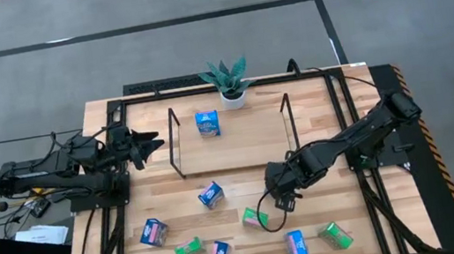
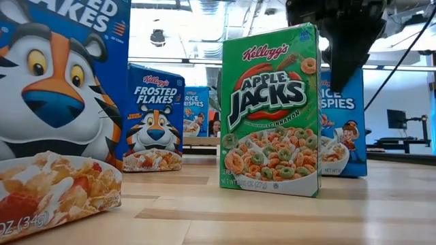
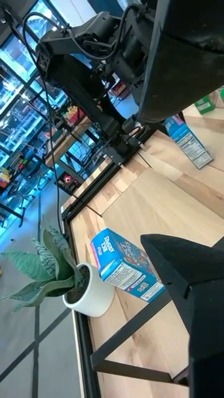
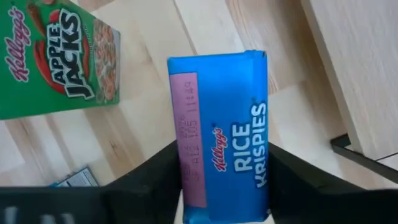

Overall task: Stack cereal on shelf
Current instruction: Put the top light blue cereal box on the shelf aligned with the other light blue cereal box

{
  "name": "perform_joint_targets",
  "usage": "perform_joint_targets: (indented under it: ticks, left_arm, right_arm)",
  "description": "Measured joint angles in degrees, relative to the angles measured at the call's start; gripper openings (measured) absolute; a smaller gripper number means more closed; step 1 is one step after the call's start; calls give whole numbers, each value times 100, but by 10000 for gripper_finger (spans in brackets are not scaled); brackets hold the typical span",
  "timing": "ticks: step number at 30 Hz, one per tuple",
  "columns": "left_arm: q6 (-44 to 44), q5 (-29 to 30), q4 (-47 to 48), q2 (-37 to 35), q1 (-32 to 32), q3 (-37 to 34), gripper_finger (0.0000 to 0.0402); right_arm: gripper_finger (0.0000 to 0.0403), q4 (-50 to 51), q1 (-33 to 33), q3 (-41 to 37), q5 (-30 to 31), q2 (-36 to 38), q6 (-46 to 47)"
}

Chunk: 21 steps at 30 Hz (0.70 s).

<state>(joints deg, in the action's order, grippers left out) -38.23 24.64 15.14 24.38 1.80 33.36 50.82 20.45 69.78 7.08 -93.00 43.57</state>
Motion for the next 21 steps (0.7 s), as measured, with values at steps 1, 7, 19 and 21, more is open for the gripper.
perform_joint_targets:
  ticks: [1, 7, 19, 21]
  left_arm:
    - [3, 0, 0, 0, 0, 0, 300]
    - [1, 9, 0, 1, -2, 0, 300]
    - [-54, 15, 0, 0, 0, 0, 300]
    - [-56, 17, 0, 2, -2, 0, 300]
  right_arm:
    - [194, -6, 0, 0, -5, 1, -13]
    - [147, -16, -25, 0, -157, 1, -208]
    - [156, -71, -765, 0, -287, 839, -888]
    - [153, -183, -977, 0, -287, 1017, -1037]
